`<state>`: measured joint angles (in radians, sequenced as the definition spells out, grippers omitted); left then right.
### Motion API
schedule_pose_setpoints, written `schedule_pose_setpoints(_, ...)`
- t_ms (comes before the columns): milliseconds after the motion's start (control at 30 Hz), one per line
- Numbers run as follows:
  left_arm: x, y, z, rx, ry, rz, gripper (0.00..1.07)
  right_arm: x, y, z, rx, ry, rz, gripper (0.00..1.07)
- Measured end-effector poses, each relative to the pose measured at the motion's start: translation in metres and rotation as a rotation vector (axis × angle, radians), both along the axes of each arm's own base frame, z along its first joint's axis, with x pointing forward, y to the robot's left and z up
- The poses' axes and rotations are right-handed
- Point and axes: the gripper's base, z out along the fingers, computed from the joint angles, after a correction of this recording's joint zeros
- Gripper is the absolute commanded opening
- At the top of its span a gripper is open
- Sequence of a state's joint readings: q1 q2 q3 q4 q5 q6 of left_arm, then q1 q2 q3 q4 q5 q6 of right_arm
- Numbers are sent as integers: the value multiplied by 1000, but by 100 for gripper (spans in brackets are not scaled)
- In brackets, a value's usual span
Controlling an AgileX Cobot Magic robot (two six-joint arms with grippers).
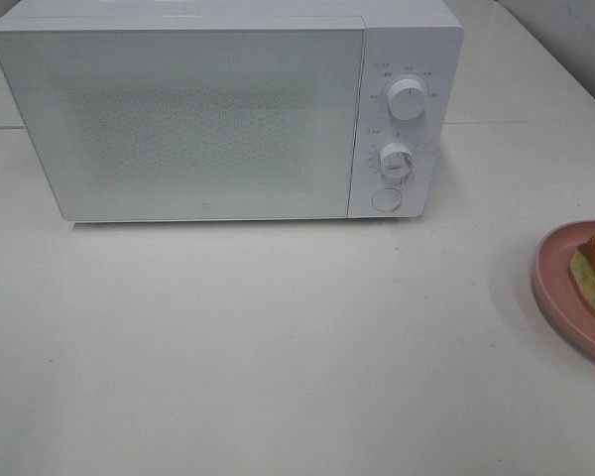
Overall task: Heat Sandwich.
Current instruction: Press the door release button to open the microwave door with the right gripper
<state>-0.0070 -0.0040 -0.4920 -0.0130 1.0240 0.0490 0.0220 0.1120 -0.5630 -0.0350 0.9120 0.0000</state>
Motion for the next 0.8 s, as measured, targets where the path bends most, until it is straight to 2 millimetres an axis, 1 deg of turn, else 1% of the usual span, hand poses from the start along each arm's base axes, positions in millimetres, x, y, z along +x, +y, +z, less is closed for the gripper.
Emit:
schedule_pose_setpoints(100, 0, 0, 0, 0, 0, 0, 106, 16, 0, 4, -1, 7, 2, 76)
schedule_pose_setpoints(167, 0, 0, 0, 0, 0, 0, 106, 19, 1, 5, -1, 5, 3, 76)
schedule_pose_setpoints(200, 0, 0, 0, 0, 0, 0, 106, 26, 1, 7, -2, 3, 4, 76)
schedule_pose_setpoints(300, 0, 0, 0, 0, 0, 0, 106, 36, 1, 9, -3, 0, 5, 76)
schedule_pose_setpoints(333, 0, 0, 0, 0, 0, 0, 106, 36, 1, 9, -3, 0, 5, 76)
schedule_pose_setpoints(367, 0, 0, 0, 0, 0, 0, 106, 44, 1, 10, -3, -1, 6, 76)
schedule_pose_setpoints(467, 0, 0, 0, 0, 0, 0, 106, 58, 2, 11, -4, -3, 8, 76)
schedule_pose_setpoints(633, 0, 0, 0, 0, 0, 0, 106, 67, 2, 13, -4, -11, 10, 76)
schedule_pose_setpoints(667, 0, 0, 0, 0, 0, 0, 106, 74, 2, 13, -4, -17, 11, 76)
schedule_pose_setpoints(767, 0, 0, 0, 0, 0, 0, 106, 83, 3, 14, -4, -28, 13, 76)
schedule_pose_setpoints(800, 0, 0, 0, 0, 0, 0, 106, 89, 3, 13, -4, -28, 14, 76)
